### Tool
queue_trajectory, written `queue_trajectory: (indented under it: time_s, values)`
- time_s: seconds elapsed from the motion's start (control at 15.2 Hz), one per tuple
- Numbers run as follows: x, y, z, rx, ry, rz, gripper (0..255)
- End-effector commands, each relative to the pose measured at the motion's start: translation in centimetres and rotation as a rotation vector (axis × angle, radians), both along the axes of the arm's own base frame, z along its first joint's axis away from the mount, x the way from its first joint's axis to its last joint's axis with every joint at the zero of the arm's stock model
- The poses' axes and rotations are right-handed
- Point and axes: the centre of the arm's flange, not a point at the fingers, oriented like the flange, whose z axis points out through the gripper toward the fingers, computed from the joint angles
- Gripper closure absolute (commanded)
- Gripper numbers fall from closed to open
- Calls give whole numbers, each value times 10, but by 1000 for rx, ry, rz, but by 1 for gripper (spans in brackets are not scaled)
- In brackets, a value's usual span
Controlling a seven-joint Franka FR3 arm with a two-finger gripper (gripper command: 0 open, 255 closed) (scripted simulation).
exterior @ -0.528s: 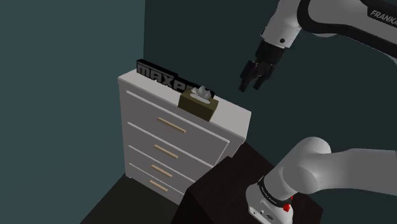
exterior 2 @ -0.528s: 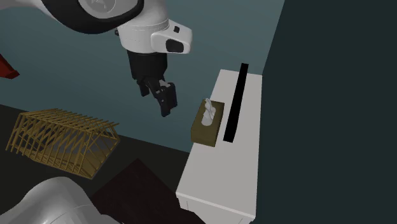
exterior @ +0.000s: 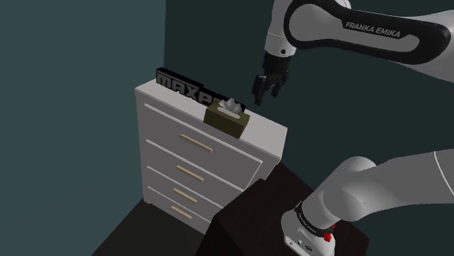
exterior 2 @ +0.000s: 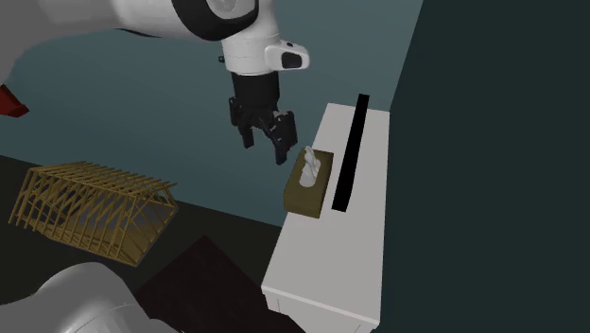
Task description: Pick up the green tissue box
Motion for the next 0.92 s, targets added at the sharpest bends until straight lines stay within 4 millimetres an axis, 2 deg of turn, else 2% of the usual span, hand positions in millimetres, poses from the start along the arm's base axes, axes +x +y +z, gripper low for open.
queue_trajectory:
  time_s: [0.0, 0.53, 0.59, 0.86]
  values:
    - [26, 8, -17, -73, 29, 39, 0]
    - [121, 34, -94, -359, 145, 184, 0]
    - [129, 35, -101, -384, 155, 197, 0]
    - [129, 35, -122, -384, 155, 197, 0]
